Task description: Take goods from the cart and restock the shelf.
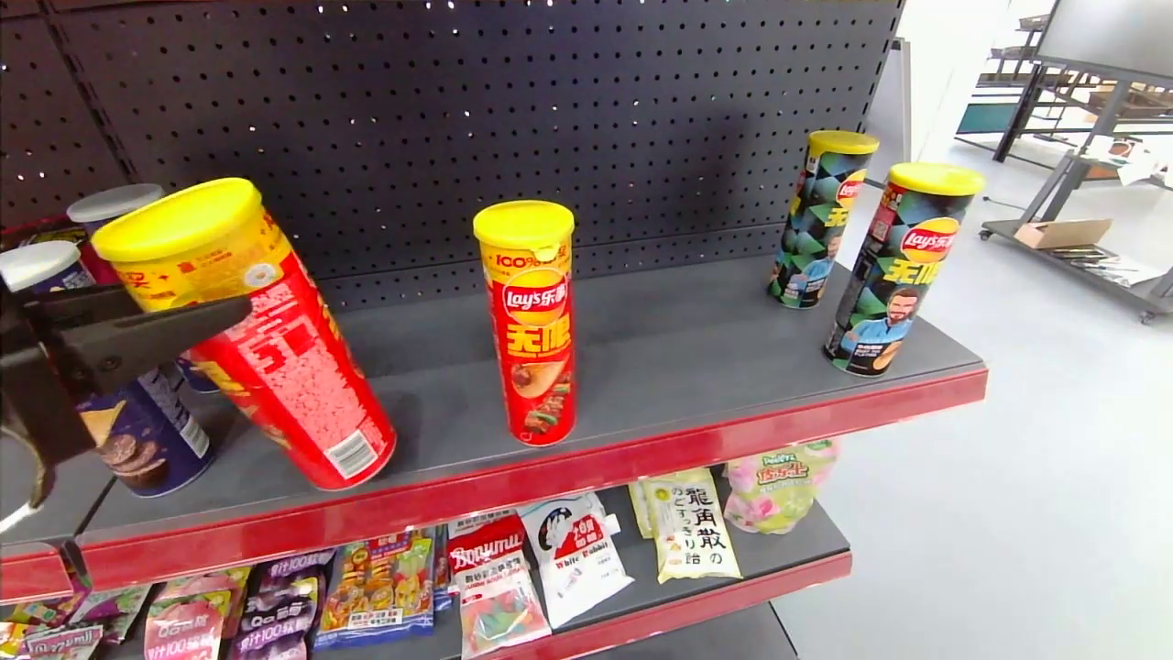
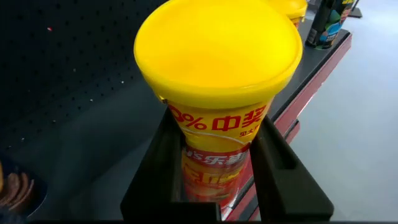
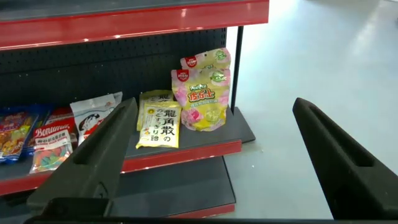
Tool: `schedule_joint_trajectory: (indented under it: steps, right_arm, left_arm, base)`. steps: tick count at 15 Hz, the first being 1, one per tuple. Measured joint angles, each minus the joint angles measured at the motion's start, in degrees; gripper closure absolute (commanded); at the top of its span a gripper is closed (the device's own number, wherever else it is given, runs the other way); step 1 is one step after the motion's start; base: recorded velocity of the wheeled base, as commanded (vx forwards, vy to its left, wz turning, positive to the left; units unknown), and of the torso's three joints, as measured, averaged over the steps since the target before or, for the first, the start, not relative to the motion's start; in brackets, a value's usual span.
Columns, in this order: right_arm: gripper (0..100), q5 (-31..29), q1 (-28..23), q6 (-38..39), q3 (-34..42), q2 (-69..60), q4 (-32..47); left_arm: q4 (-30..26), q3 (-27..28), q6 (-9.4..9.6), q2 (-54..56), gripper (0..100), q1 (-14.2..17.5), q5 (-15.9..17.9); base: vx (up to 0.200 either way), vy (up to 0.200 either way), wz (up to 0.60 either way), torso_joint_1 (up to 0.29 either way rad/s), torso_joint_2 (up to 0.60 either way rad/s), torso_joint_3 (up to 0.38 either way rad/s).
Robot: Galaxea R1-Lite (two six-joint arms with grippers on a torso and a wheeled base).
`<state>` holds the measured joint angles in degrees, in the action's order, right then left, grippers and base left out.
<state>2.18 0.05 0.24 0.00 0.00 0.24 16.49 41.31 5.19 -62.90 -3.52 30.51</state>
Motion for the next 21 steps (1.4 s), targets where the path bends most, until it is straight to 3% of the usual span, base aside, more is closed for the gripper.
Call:
schedule_joint_trajectory:
  steps: [4,9,15,21]
  right_arm:
    - [0,-0.02,0.02,0.02,0.00,0.00,0.00]
    - [0,0.00,0.02,0.00,0.00,0.00,0.00]
    - [0,0.00,0.00,0.02,0.00,0.00,0.00]
    - [0,-0.02,0.02,0.02,0.00,0.00,0.00]
  left_arm:
    - [5.10,5.42,0.30,-10.74,100,-1.13,0.13]
    - [12.62,17.69,0.50,-26.06,100,-3.63,-2.02]
    - [14.62,26.60,0.49,-37.86,100,-8.90,-2.60]
    - [14.57,31.83,0.66,-43.74,100,-11.19,-2.68]
  base:
    - [0.000,0.000,0.00,0.000,0.00,0.000]
    - [0.000,0.000,0.00,0.000,0.00,0.000]
    - [0.000,0.000,0.00,0.000,0.00,0.000]
    - [0.000,0.000,0.00,0.000,0.00,0.000]
